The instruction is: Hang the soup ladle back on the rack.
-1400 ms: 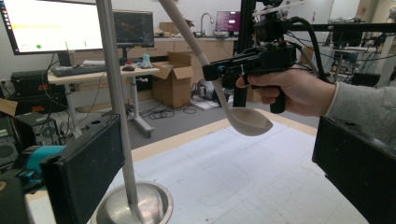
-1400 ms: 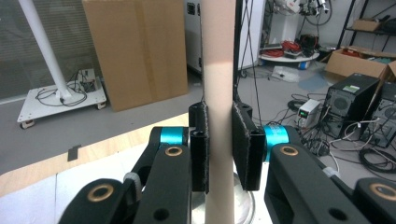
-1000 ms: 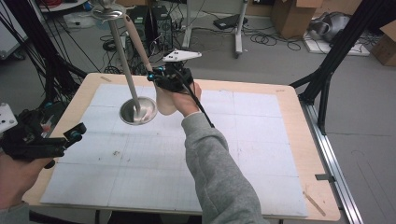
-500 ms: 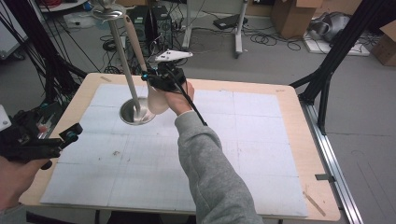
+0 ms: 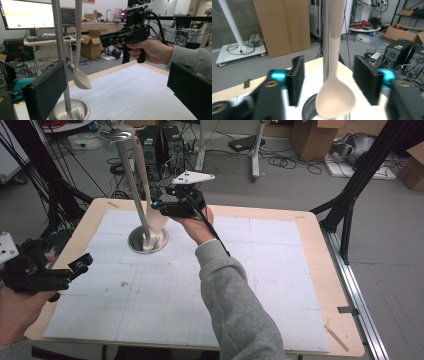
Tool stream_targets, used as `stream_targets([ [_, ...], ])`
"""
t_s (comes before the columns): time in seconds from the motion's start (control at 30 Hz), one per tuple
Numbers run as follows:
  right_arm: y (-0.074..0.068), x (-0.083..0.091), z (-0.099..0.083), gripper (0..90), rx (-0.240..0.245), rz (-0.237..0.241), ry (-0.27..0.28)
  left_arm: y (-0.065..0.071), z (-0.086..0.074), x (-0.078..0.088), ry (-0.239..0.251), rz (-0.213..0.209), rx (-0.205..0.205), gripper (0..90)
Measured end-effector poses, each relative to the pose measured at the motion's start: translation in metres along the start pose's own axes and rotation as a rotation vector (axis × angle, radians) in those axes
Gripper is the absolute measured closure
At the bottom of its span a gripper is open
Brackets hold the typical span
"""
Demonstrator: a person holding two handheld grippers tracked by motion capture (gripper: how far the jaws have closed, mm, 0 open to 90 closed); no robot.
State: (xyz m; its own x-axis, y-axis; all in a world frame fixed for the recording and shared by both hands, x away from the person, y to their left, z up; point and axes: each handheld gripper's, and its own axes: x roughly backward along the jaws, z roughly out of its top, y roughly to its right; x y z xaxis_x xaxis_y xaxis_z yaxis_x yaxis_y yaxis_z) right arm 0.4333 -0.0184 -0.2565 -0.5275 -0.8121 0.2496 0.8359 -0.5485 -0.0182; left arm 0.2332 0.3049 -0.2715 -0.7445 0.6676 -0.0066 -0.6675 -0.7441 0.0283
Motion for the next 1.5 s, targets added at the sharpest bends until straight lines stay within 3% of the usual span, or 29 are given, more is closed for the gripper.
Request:
stream_targets([
  [0.07,0.000,0.005,-0.001,23.1,-0.004,0.017,-0.003,0.000,0.000,0.000,-0.002,0.000,0.000,2.9],
  [0.13,0.000,0.007,-0.001,18.9,0.001,0.006,-0.008,0.000,0.000,0.000,-0.002,0.001,0.001,2.9],
  [0.17,0.000,0.012,-0.003,11.1,0.000,-0.003,-0.018,-0.001,0.000,0.000,-0.001,0.002,0.001,2.9],
  [0.27,0.003,0.019,-0.005,1.0,-0.009,-0.024,-0.031,-0.001,-0.001,0.000,-0.001,0.003,0.004,2.9],
  [0.53,0.012,0.047,-0.020,0.1,-0.029,-0.030,-0.018,0.000,-0.004,-0.004,-0.009,-0.003,0.006,2.9],
  [0.73,0.016,0.078,-0.037,0.1,-0.044,-0.035,-0.016,0.001,-0.005,-0.009,-0.012,-0.004,0.000,2.9],
  [1.17,0.018,0.163,-0.071,0.1,-0.044,-0.069,0.055,-0.001,-0.010,-0.024,-0.025,-0.005,-0.009,2.9],
  [1.5,0.021,0.205,-0.104,0.1,-0.078,-0.108,0.069,0.000,-0.014,-0.032,-0.028,-0.023,-0.024,2.9],
])
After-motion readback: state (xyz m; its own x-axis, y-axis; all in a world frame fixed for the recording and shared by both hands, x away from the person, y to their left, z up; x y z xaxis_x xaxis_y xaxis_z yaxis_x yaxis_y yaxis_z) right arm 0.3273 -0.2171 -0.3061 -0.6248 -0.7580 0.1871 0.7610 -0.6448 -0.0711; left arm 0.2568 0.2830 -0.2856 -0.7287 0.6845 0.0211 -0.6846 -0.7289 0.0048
